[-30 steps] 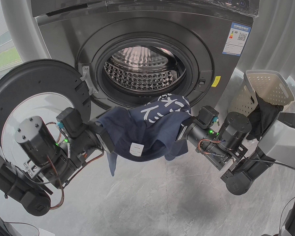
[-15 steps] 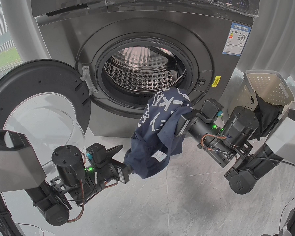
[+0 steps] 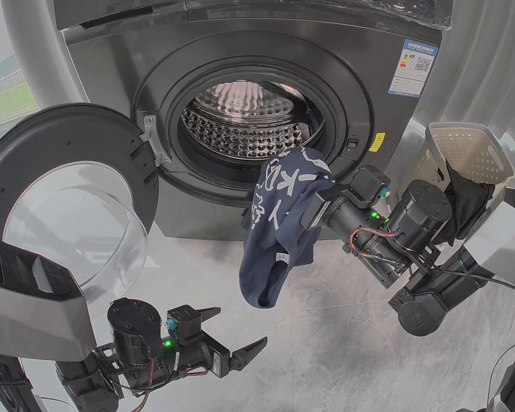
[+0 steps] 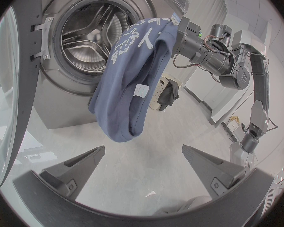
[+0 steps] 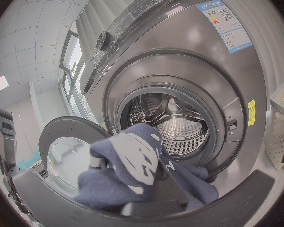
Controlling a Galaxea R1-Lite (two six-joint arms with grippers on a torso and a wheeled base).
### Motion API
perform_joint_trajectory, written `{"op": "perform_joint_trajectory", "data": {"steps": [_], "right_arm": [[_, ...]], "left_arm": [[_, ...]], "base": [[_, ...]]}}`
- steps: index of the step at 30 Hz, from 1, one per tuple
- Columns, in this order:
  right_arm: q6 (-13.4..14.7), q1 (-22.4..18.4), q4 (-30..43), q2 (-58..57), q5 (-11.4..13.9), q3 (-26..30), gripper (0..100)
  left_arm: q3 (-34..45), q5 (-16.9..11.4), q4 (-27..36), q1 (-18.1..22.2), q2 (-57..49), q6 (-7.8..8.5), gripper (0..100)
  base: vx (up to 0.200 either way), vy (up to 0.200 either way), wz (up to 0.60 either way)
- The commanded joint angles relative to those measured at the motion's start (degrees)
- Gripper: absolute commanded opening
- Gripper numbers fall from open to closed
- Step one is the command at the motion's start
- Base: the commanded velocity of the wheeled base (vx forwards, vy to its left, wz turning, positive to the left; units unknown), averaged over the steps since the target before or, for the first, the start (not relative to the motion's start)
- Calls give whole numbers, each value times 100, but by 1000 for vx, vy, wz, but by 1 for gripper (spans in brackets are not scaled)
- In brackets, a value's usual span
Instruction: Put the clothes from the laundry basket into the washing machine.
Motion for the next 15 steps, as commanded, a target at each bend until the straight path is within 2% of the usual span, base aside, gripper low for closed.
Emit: {"op": "perform_joint_trajectory", "data": {"steps": [1, 9, 15], "right_arm": [[19, 24, -2, 38, 5, 26, 0], [19, 94, -2, 143, -4, 0, 0], [19, 156, -2, 152, -13, -9, 0]], "left_arm": [[-297, 1, -1, -46, 58, 5, 100], [-1598, 19, 7, -37, 155, -4, 100], [-2108, 1, -1, 16, 506, -4, 100]], "base": [[0, 0, 0], [0, 0, 0], [0, 0, 0]]}}
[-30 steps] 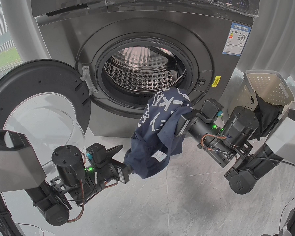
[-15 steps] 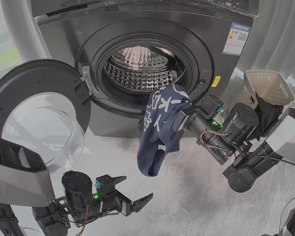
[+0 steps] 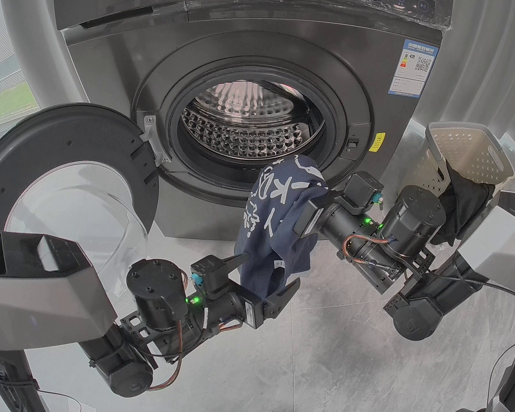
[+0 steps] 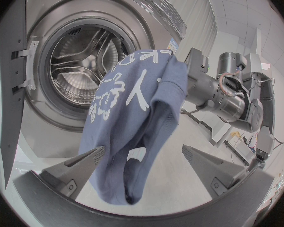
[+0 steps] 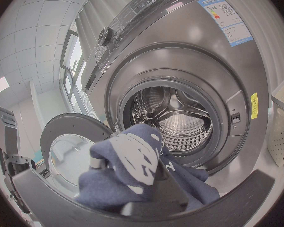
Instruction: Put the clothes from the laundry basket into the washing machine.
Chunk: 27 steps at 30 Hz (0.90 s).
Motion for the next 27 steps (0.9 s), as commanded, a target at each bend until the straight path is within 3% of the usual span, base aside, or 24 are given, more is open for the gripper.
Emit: {"op": "perform_joint_trajectory", "data": {"steps": [1, 5, 10, 17, 27], "right_arm": [[-3, 67, -3, 51, -6, -14, 0], [6, 111, -3, 33, -6, 21, 0], [67, 304, -3, -125, -138, 179, 0], [76, 603, -3, -459, -181, 531, 0], [94, 647, -3, -564, -181, 698, 0]], "left_arm": [[-498, -4, -4, 51, 392, -2, 100], [-770, -4, -4, 130, 638, 16, 100], [-1324, 5, -4, 429, 1113, 227, 100], [-1825, 49, 5, 587, 1438, 227, 100], [-2150, 66, 5, 613, 1570, 218, 100]], "base": [[0, 0, 0], [0, 0, 0], [0, 0, 0], [0, 0, 0], [0, 0, 0]]}}
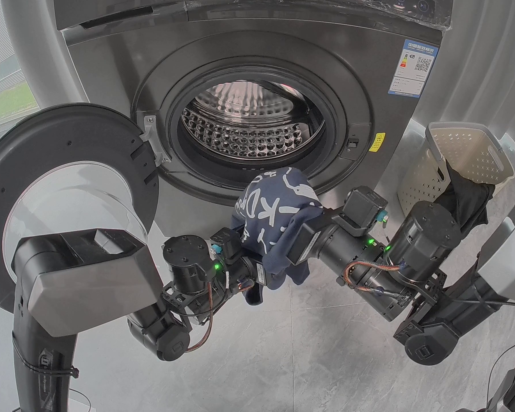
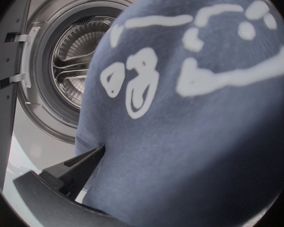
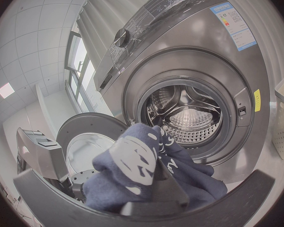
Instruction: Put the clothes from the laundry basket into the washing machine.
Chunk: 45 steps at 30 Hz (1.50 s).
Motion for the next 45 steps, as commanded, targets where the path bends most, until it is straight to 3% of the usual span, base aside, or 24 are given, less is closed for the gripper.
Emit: {"op": "perform_joint_trajectory", "data": {"steps": [1, 2, 3, 9, 13, 20, 24, 29, 37, 38, 42, 45], "right_arm": [[6, 19, -3, -68, 0, 40, 0], [6, 19, -3, -68, 0, 40, 0], [6, 19, -3, -68, 0, 40, 0], [6, -60, -3, -86, 9, 57, 0], [6, -218, -3, -209, 9, 145, 0], [76, -640, 6, -165, 18, 365, 0], [76, -684, 6, -138, 44, 672, 0], [85, -675, 6, 46, 53, 866, 0], [147, -666, -3, 64, 27, 725, 0], [164, -666, -12, 55, 9, 708, 100], [226, -649, 15, 2, -149, 857, 100], [155, -543, 15, -279, -44, 1753, 100]], "left_arm": [[-102, 14, -8, -5, 153, 11, 100], [-128, 14, 1, -5, 171, 11, 100], [-163, 23, -8, -5, 180, 11, 0], [-374, 269, -8, 65, 144, -68, 0], [-339, 278, -8, 74, -75, -86, 0], [-23, 313, -8, 47, -866, -253, 0], [241, 471, 1, 21, -1288, -332, 0], [619, 612, 10, -58, -1947, -543, 0], [970, 612, 1, -225, -2290, -551, 0], [988, 603, 1, -234, -2299, -551, 0], [962, 603, 1, -137, -2299, -560, 0], [1111, 612, 1, -58, -2413, -569, 0]], "base": [[0, 0, 0], [0, 0, 0], [0, 0, 0], [0, 0, 0], [0, 0, 0], [0, 0, 0], [0, 0, 0], [0, 0, 0], [0, 0, 0], [0, 0, 0], [0, 0, 0], [0, 0, 0]]}}
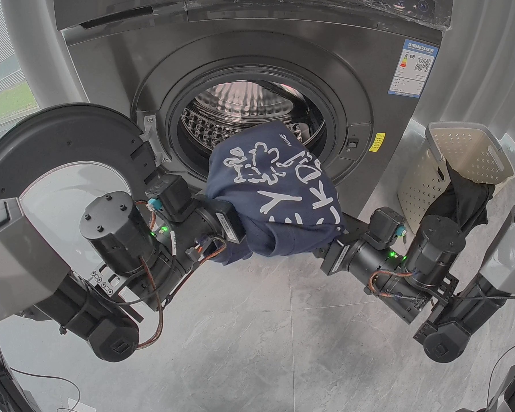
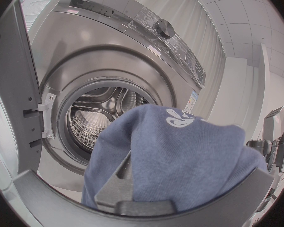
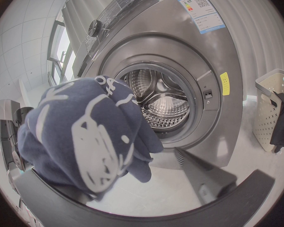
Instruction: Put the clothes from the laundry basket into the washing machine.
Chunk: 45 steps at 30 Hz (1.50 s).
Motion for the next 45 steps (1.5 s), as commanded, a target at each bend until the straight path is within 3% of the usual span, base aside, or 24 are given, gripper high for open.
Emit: {"op": "perform_joint_trajectory", "data": {"steps": [1, 2, 3, 5, 8, 19, 25, 26, 29, 45], "right_arm": [[-76, 165, 1, -376, 212, 1145, 100], [-76, 183, 1, -393, 229, 1198, 100], [-76, 315, -8, -499, 502, 1857, 100], [-58, 341, -8, -508, 678, 2420, 100], [-58, 262, -8, -464, 748, 2736, 100], [-76, -731, -16, -341, 695, 2358, 100], [-67, -740, -16, -314, 678, 2191, 100], [-67, -723, -16, -305, 669, 2156, 100], [-67, -714, -16, -253, 643, 2095, 100], [-67, -679, -16, -253, 563, 2077, 100]], "left_arm": [[272, 15, 1, 97, -260, -19, 0], [290, 15, 10, 106, -269, -11, 0], [501, -29, 1, 114, -383, -2, 0], [624, -38, 1, 132, -418, -11, 0], [923, -64, 1, 194, -515, 25, 0], [1503, -91, 1, 264, -849, 95, 0], [1793, -372, 1, 396, -963, 148, 0], [1863, -407, 1, 536, -928, 288, 0], [1933, -495, 1, 607, -858, 473, 0], [2004, -627, 1, 563, -822, 482, 0]], "base": [[0, 0, 0], [0, 0, 0], [0, 0, 0], [0, 0, 0], [0, 0, 0], [0, 0, 0], [0, 0, 0], [0, 0, 0], [67, 0, 0], [200, 0, 0]]}}
